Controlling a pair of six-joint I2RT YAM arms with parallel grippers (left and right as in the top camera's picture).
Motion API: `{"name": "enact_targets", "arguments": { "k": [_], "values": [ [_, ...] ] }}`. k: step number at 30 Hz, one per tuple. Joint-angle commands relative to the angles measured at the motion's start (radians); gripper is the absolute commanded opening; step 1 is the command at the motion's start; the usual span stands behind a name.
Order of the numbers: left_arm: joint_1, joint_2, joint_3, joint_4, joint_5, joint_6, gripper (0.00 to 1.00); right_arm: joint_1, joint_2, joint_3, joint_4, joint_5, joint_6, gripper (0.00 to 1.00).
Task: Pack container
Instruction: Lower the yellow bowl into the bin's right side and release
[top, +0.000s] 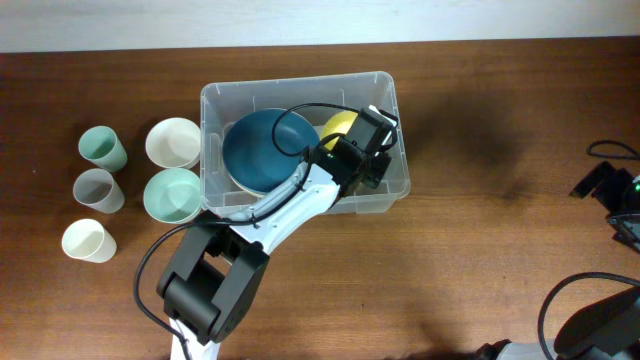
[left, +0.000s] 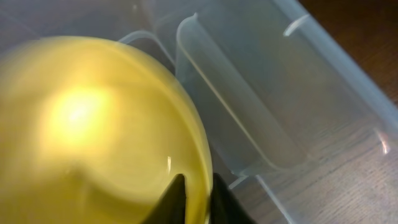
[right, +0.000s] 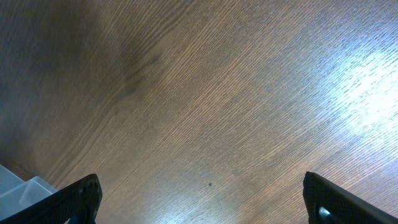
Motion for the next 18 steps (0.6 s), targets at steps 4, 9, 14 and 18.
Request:
{"name": "enact_targets", "arguments": {
  "k": [4,9,14,18],
  "values": [
    [0.004,0.017,0.014,-0.003,-0.008,0.006,0.22,-0.003,-0.018,-0.001,0.003,-0.003,-0.003,0.99],
    [0.004,0.017,0.014,0.005,-0.008,0.007,0.31,-0.003,-0.018,-0.001,0.003,-0.003,-0.003,0.99],
    [0.005,0.015,0.060,0.016,-0.012,0.064,0.59,-0.003,-0.018,-0.001,0.003,-0.003,-0.003,0.99],
    [0.006,-0.016,0.206,-0.084,-0.111,0.077,0.85,-0.003,-0.018,-0.001,0.003,-0.003,-0.004,0.99]
  ]
}}
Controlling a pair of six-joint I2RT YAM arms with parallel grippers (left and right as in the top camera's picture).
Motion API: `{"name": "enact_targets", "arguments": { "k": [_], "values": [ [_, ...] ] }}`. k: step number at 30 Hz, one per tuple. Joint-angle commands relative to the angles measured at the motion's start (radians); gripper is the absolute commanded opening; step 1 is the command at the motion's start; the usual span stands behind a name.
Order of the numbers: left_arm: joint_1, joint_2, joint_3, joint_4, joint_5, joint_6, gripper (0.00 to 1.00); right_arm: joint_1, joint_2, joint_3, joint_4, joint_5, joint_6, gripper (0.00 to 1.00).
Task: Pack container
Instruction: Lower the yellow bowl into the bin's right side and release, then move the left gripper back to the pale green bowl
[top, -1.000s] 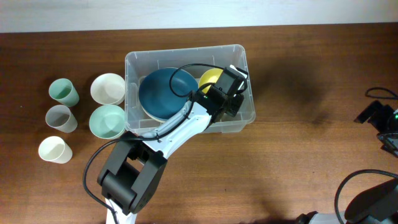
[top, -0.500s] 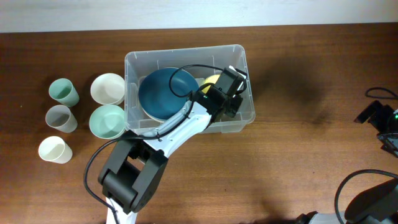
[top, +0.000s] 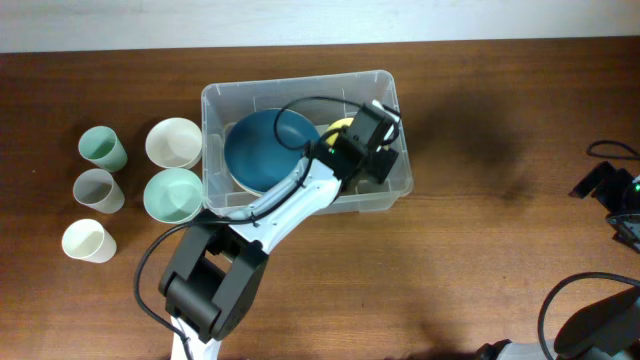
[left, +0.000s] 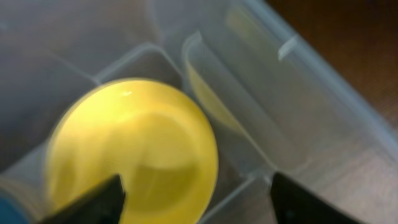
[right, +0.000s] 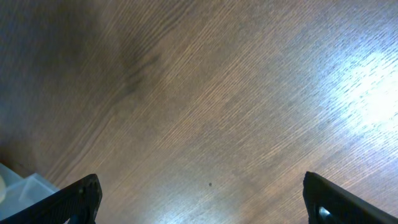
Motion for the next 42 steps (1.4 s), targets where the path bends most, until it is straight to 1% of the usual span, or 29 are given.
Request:
{"name": "enact_targets", "arguments": {
  "k": [1,2,4,6,9,13,14,19,23,25,27,34,39,42],
  "values": [
    [0.006,-0.038,0.175,-0.077,-0.137,0.027,0.93,-0.003,-0.018,-0.001,0.003,-0.002,-0.003,0.99],
    [0.010,-0.055,0.230,-0.139,-0.203,0.027,0.99,-0.003,-0.018,-0.001,0.003,-0.002,-0.003,0.99],
    [0.024,-0.091,0.317,-0.259,-0.315,0.026,0.99,-0.003,-0.018,-0.001,0.003,-0.002,-0.003,0.99],
    [0.048,-0.131,0.376,-0.366,-0.388,0.021,0.99,-0.003,-0.018,-0.001,0.003,-0.002,-0.003,0.99],
    [0.113,-0.214,0.408,-0.502,-0.464,-0.074,0.99,-0.003,-0.018,-0.001,0.003,-0.002,-0.003,0.99],
    [0.270,-0.332,0.408,-0.689,-0.447,-0.237,0.99,-0.003,-0.018,-0.001,0.003,-0.002,-0.003,0.99],
    [0.311,-0.352,0.408,-0.731,-0.428,-0.257,0.99,-0.003,-0.018,-0.001,0.003,-0.002,-0.003,0.99],
    [0.546,-0.399,0.407,-0.952,-0.238,-0.263,1.00,-0.003,-0.018,-0.001,0.003,-0.002,-0.003,0.99],
    [0.677,-0.386,0.356,-1.083,-0.151,-0.264,0.99,-0.003,-0.018,-0.001,0.003,-0.002,-0.003,0.99],
    [0.735,-0.386,0.260,-1.095,-0.113,-0.285,0.99,-0.003,-0.018,-0.001,0.003,-0.002,-0.003,0.99],
    [0.758,-0.386,0.188,-1.078,-0.087,-0.294,0.99,-0.003,-0.018,-0.001,0.003,-0.002,-0.003,0.99],
    [0.778,-0.386,-0.050,-0.933,-0.039,-0.294,0.99,-0.003,-0.018,-0.001,0.003,-0.002,-0.003,0.99],
    [0.797,-0.386,-0.151,-0.854,-0.020,-0.386,0.99,-0.003,-0.018,-0.001,0.003,-0.002,-0.003,0.99],
    [0.826,-0.386,-0.175,-0.827,-0.013,-0.419,0.99,-0.003,-0.018,-0.001,0.003,-0.002,-0.003,0.99]
  ]
}}
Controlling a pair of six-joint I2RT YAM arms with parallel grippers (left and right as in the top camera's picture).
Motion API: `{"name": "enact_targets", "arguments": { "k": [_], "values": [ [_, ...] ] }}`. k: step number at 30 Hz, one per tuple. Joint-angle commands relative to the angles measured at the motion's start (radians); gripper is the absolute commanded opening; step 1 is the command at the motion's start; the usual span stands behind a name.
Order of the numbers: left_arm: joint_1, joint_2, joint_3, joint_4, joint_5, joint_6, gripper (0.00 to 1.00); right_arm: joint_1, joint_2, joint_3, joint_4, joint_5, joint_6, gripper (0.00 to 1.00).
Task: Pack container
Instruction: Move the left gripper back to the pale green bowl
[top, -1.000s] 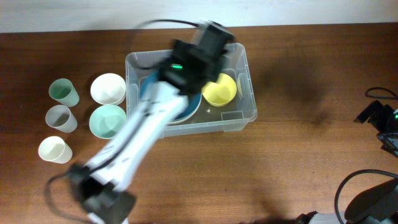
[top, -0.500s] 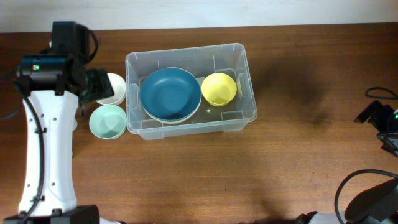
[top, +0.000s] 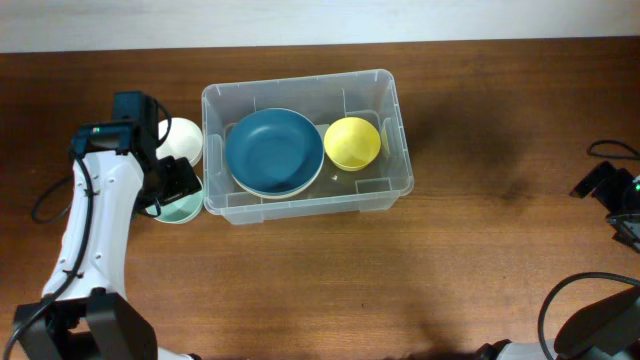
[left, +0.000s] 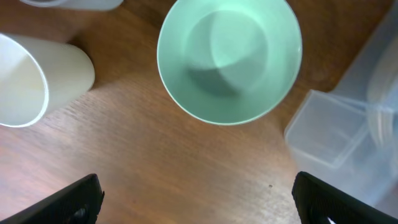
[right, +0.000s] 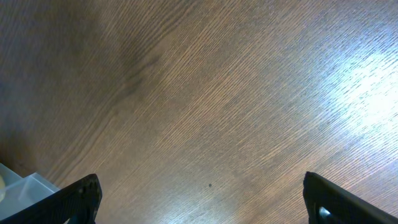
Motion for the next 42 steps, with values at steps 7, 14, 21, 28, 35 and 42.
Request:
{"name": "enact_targets", "arguments": {
  "k": [7,14,21,28,35,42],
  "values": [
    [0.122,0.003,-0.053,0.080,0.081,-0.106,0.99,-0.003,-0.018,-0.001,0.000,-0.002,-0.003,0.99],
    [0.151,0.008,-0.150,0.185,0.137,-0.179,0.99,-0.003,-0.018,-0.001,0.000,-0.002,-0.003,0.99],
    [0.151,0.019,-0.234,0.278,0.157,-0.212,0.99,-0.003,-0.018,-0.001,0.000,-0.002,-0.003,0.99],
    [0.151,0.048,-0.280,0.360,0.154,-0.254,0.99,-0.003,-0.018,-0.001,0.000,-0.002,-0.003,0.99],
    [0.151,0.138,-0.280,0.396,0.163,-0.294,0.99,-0.003,-0.018,-0.001,0.000,-0.002,-0.003,0.99],
    [0.151,0.193,-0.280,0.399,0.172,-0.294,0.99,-0.003,-0.018,-0.001,0.000,-0.002,-0.003,0.99]
  ]
}}
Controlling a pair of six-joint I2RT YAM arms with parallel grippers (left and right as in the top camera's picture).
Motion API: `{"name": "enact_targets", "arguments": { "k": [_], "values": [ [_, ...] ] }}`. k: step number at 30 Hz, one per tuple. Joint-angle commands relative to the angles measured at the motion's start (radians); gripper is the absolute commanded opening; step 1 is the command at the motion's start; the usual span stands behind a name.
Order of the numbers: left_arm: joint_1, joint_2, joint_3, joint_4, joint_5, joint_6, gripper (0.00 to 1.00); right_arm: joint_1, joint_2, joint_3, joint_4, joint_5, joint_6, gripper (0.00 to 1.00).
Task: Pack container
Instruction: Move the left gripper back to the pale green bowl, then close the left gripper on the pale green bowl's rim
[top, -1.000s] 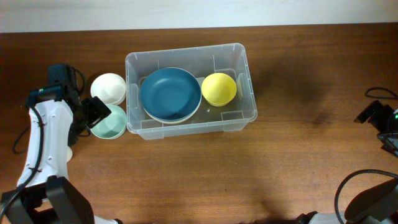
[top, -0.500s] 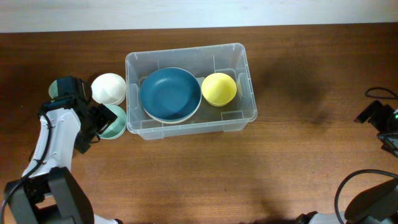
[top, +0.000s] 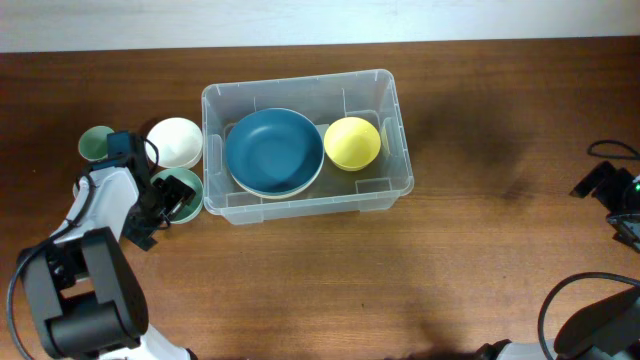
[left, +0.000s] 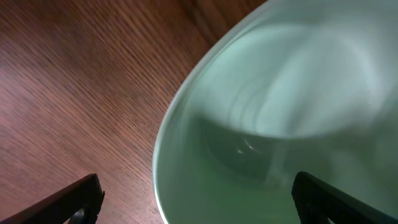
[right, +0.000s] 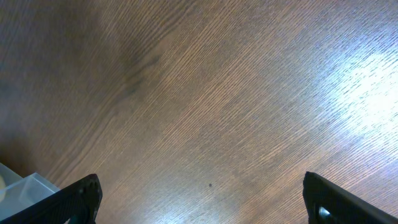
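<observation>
A clear plastic container (top: 395, 110) stands mid-table and holds a blue plate (top: 274, 152) and a yellow bowl (top: 352, 142). Left of it sits a mint green bowl (left: 280, 124), whose rim (top: 193, 190) shows beside my left gripper (top: 172, 197). That gripper (left: 199, 208) is open and low over the bowl. One fingertip is over the table outside the rim, the other over the bowl's inside. My right gripper (right: 208, 202) is open over bare wood at the far right.
A white bowl (top: 175, 142) and a green cup (top: 95, 142) stand left of the container, behind the mint bowl. My left arm (top: 100, 205) covers the spot where other cups may be. A container corner (right: 12, 186) shows in the right wrist view.
My left gripper has come down close to the mint bowl, which now fills its view. It is still open. The right arm has not moved.
My left gripper was shut on the yellow bowl's rim inside the container. Then it was open with the bowl resting in the container beside the blue plate. Later it stood open above the mint bowl left of the container, and now sits low over it.
</observation>
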Motion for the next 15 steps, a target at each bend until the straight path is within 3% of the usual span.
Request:
{"name": "enact_targets", "arguments": {
  "k": [1,6,11,15],
  "values": [
    [0.003,0.019,-0.009,0.002,0.013,-0.018,0.99,-0.003,-0.018,-0.001,0.000,-0.002,-0.003,0.99],
    [0.003,0.019,-0.009,0.002,0.012,-0.018,0.89,-0.003,-0.018,-0.001,0.000,-0.002,-0.003,0.99],
    [0.003,0.019,-0.009,0.001,0.012,-0.018,0.60,-0.003,-0.018,-0.001,0.000,-0.002,-0.003,0.99],
    [0.004,0.019,-0.009,-0.001,0.012,-0.018,0.43,-0.003,-0.018,-0.001,0.000,-0.002,-0.003,0.99]
  ]
}}
